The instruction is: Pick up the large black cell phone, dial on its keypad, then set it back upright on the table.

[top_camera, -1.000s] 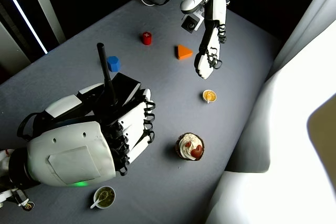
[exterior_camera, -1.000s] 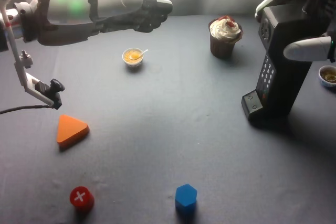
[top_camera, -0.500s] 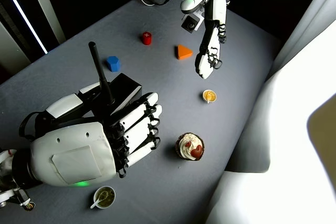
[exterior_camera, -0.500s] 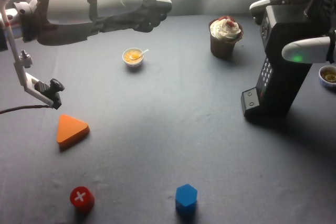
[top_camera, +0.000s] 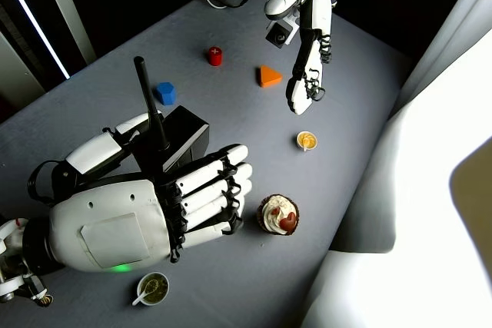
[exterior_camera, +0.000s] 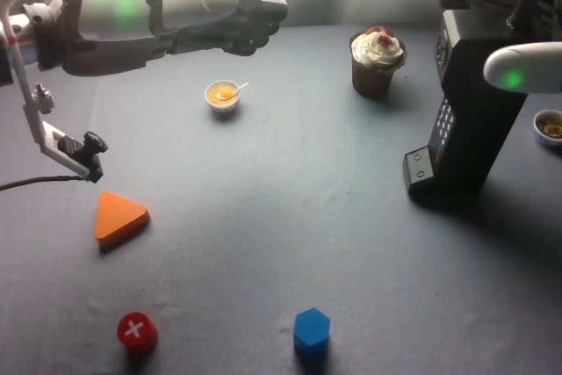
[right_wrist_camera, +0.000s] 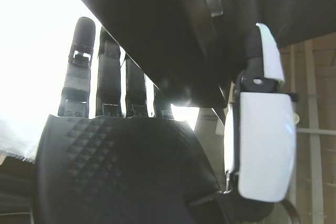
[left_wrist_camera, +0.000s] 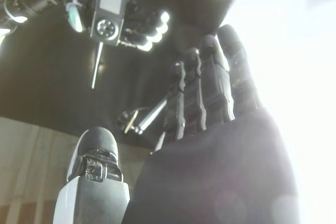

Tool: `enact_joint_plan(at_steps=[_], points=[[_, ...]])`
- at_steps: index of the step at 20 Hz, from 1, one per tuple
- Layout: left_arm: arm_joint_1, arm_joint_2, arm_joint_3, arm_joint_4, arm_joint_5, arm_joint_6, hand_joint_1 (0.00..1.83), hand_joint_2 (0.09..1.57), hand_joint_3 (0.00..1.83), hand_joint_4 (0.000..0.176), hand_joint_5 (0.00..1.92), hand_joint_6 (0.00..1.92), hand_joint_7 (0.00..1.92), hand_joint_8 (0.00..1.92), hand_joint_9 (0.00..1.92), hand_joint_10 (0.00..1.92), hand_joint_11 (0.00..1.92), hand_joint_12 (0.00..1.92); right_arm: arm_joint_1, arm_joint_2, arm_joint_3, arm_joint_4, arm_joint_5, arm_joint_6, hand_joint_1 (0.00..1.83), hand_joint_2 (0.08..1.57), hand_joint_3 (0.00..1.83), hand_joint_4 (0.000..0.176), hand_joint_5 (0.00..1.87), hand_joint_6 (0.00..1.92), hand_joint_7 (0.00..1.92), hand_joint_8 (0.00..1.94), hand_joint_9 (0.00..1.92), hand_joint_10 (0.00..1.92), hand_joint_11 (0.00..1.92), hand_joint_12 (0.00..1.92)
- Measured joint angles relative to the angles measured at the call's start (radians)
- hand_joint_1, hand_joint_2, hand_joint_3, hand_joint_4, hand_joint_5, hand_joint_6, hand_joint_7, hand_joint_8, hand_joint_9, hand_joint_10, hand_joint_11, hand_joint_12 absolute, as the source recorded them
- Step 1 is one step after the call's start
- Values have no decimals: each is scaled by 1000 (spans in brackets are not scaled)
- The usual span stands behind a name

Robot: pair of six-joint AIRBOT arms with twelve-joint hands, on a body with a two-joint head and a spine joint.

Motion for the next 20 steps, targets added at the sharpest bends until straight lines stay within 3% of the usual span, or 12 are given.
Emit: enact_joint_plan(at_steps=[2,6,13,16,20], points=[[0,0,0,0,0,0,0,1191,0,0,221,1,235,1,201,0,0,486,-1,6,-1,-4,8,0,335,851,0,93,9,0,7,0,3,0,0,25],[0,2,0,0,0,0,0,1189,0,0,210,2,222,1,195,1,0,483,-39,40,-25,-6,28,0,233,825,0,140,0,0,0,0,0,0,0,0],[8,2,-11,-1,1,0,0,1191,1,0,182,0,226,4,196,2,0,452,-195,202,-169,74,40,-52,184,845,4,129,0,0,0,0,0,0,0,0],[8,2,-11,0,0,0,0,1200,3,0,217,5,260,7,208,2,0,478,-299,300,-225,167,52,-79,136,919,30,102,0,0,0,0,0,0,14,7],[8,5,-28,-1,2,0,0,1195,0,0,230,2,254,3,181,2,0,371,-467,389,-319,341,114,-84,177,900,11,108,0,0,0,0,0,0,44,23]])
